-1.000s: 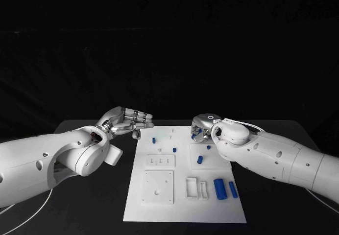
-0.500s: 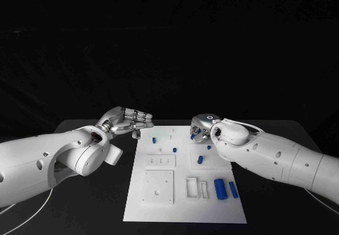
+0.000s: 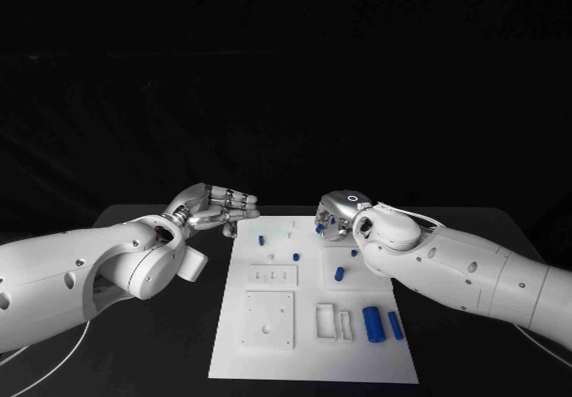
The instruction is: Assemble the parts on the task board
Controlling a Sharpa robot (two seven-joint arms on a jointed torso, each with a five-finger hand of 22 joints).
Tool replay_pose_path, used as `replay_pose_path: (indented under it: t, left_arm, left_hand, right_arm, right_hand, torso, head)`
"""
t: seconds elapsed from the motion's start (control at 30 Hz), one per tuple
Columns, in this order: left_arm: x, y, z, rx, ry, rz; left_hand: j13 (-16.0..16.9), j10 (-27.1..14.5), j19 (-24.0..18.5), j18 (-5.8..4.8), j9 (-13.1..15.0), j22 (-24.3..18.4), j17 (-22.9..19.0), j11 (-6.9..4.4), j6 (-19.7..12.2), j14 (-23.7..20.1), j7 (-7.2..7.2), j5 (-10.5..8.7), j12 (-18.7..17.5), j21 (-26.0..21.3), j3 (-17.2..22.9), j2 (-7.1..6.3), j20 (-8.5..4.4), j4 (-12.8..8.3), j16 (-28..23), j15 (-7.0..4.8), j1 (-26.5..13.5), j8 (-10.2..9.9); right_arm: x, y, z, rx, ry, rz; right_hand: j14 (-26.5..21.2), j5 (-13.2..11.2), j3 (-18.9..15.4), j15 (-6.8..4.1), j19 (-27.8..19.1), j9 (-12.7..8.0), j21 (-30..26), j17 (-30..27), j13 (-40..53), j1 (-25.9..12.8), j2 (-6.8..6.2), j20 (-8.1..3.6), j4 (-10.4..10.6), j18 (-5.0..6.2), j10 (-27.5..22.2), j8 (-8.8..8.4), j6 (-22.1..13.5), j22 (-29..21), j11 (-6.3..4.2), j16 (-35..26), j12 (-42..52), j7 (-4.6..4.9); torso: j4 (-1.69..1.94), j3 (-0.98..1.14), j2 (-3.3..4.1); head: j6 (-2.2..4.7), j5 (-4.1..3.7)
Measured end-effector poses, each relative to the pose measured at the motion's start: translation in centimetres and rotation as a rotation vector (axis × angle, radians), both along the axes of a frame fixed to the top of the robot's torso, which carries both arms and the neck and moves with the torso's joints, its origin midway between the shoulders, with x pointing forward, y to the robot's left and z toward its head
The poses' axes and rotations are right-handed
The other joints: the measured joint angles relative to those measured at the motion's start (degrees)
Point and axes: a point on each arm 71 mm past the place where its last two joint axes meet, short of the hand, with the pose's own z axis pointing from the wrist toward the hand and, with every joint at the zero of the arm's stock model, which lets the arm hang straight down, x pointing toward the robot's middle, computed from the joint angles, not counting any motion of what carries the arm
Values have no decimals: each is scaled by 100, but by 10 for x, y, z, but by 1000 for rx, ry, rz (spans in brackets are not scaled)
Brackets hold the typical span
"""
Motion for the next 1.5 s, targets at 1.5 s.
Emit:
replay_pose_path:
  t: [1.5]
  left_arm:
    - [2, -7, 1, -2, -3, -10]
  left_hand:
    - [0, 0, 0, 0, 0, 32, 13, 0, 21, 0, 21, 0, 0, -26, 0, 0, 0, 0, 22, 0, 0, 0]
  right_arm:
    - [15, 37, 9, 47, -131, -3]
  right_hand:
    - [-6, -84, 30, -6, -1, -6, -115, 12, 0, -21, -28, 4, -1, -55, 34, -2, 30, 184, -5, -1, 1, 7]
  torso:
    - [225, -77, 202]
  head:
    - [152, -43]
